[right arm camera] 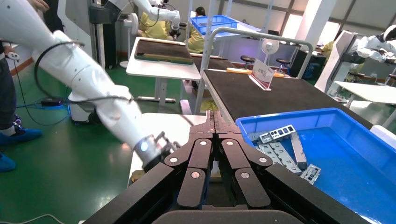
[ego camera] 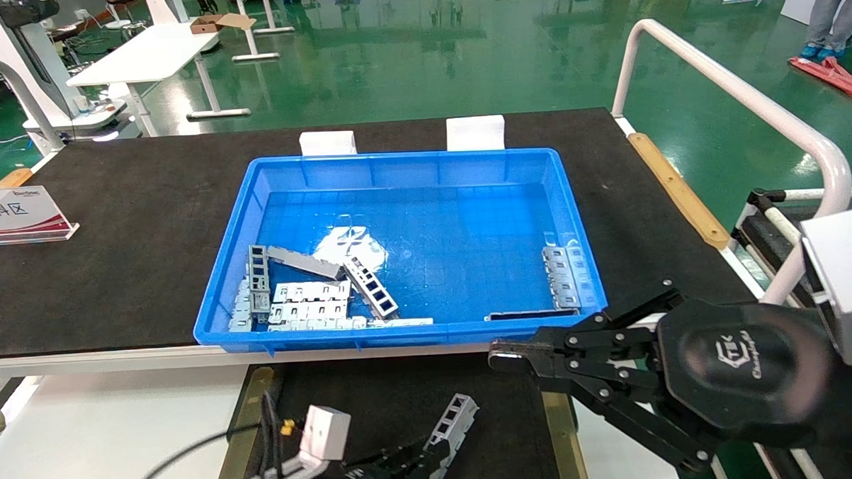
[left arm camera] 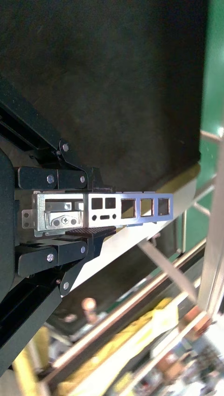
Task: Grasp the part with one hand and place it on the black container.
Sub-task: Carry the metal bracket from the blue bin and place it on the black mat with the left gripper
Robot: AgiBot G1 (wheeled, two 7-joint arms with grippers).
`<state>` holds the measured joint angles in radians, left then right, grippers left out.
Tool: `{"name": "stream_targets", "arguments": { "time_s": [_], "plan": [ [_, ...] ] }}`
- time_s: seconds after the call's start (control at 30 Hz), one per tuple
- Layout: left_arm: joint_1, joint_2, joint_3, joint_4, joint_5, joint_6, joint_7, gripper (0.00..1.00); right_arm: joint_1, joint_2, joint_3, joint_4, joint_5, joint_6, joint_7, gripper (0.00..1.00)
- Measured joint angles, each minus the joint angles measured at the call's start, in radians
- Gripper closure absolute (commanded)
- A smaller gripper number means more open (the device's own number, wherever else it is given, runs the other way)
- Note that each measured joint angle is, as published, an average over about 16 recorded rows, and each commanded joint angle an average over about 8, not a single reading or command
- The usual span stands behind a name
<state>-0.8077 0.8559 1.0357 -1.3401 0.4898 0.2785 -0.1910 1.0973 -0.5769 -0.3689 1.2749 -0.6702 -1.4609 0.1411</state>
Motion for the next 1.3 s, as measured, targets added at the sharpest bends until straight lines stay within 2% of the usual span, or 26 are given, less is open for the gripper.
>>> {"name": "stream_targets", "arguments": {
  "time_s": [0.27,0.5,0.97,1.3],
  "plan": [
    [0.051,0.129,-0.031,0.028,-0.02,-0.212,-0.01,1.0,0.0,0.0,0.0,0.0,0.0,0.0,0.0,1.0],
    [0.068,0.235,-0.073,0.084,0.0,-0.331,0.005,1.0,0.0,0.0,0.0,0.0,0.0,0.0,0.0,1.0],
    [0.062,0.397,-0.154,0.251,0.068,-0.395,0.037,1.0,0.0,0.0,0.0,0.0,0.0,0.0,0.0,1.0],
    [0.055,0.471,-0.206,0.352,0.109,-0.395,0.04,1.0,0.0,0.0,0.0,0.0,0.0,0.0,0.0,1.0]
  ]
}}
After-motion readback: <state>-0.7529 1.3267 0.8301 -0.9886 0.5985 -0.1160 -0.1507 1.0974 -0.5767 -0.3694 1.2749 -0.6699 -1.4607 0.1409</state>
